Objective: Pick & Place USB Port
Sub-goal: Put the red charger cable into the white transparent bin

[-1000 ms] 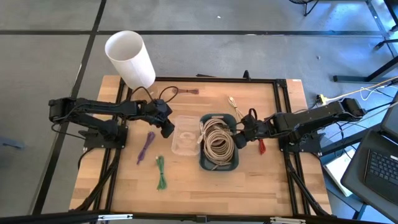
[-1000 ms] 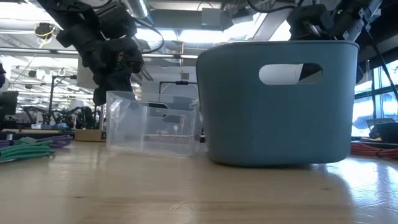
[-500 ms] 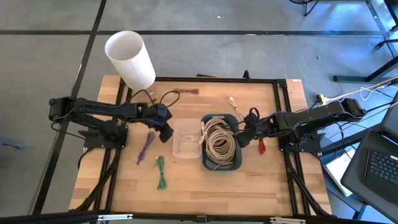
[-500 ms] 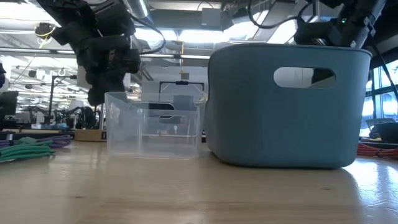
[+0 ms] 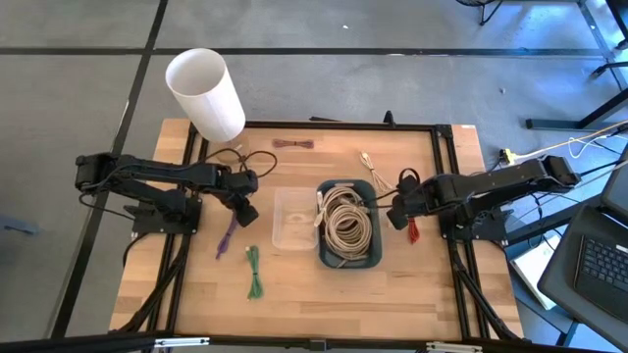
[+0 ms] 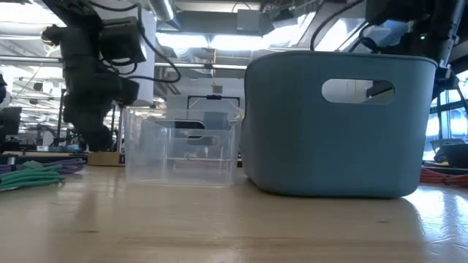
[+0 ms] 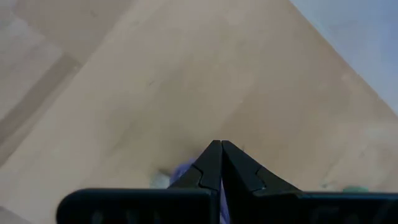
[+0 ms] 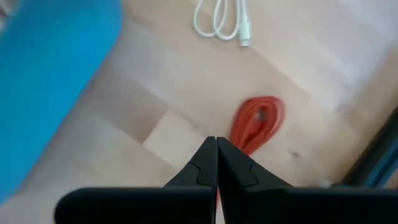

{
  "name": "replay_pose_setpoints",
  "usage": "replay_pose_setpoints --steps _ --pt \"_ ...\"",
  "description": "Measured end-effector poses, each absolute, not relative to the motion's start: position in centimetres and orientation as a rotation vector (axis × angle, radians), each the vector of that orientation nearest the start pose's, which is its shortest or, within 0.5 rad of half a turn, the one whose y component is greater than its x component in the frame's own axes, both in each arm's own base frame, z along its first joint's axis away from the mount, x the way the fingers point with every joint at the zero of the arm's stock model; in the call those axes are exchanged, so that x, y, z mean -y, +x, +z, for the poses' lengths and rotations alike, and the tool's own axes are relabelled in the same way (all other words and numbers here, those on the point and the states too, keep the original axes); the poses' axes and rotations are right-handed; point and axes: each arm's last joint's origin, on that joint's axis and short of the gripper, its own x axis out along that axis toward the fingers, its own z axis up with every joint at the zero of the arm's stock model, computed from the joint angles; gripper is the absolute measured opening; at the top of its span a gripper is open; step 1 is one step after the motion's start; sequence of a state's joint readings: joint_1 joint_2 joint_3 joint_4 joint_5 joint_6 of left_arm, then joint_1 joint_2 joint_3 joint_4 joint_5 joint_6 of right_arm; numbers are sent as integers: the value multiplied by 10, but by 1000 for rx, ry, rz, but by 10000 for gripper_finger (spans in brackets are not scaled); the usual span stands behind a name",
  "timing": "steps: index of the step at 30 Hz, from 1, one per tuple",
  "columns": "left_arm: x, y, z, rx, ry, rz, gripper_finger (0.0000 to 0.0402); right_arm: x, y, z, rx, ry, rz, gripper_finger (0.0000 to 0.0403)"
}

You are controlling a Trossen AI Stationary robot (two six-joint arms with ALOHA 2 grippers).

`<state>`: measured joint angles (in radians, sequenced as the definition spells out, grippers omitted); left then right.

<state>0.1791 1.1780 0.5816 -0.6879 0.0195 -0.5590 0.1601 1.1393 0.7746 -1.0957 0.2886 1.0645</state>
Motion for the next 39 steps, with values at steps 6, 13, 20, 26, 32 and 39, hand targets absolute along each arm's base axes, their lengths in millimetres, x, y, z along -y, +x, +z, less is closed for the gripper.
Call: replay_pose_setpoints --steps 6,13,20,26,32,39 --pt "-31 176 172 -1179 -634 539 2 14 166 221 -1220 502 -825 0" --pt "-18 155 185 -1203 -677 565 1 46 132 230 -1284 787 -869 0" --pt "-10 134 205 -1065 -690 600 3 34 109 225 -1119 1035 -831 8" --pt "-11 124 215 -961 -677 609 2 26 112 208 -1069 1157 -744 77" --pt "-11 122 217 -949 -669 588 6 25 116 189 -1097 1175 -754 175" --pt "-10 123 217 -946 -680 566 6 26 121 170 -1144 1143 -798 224"
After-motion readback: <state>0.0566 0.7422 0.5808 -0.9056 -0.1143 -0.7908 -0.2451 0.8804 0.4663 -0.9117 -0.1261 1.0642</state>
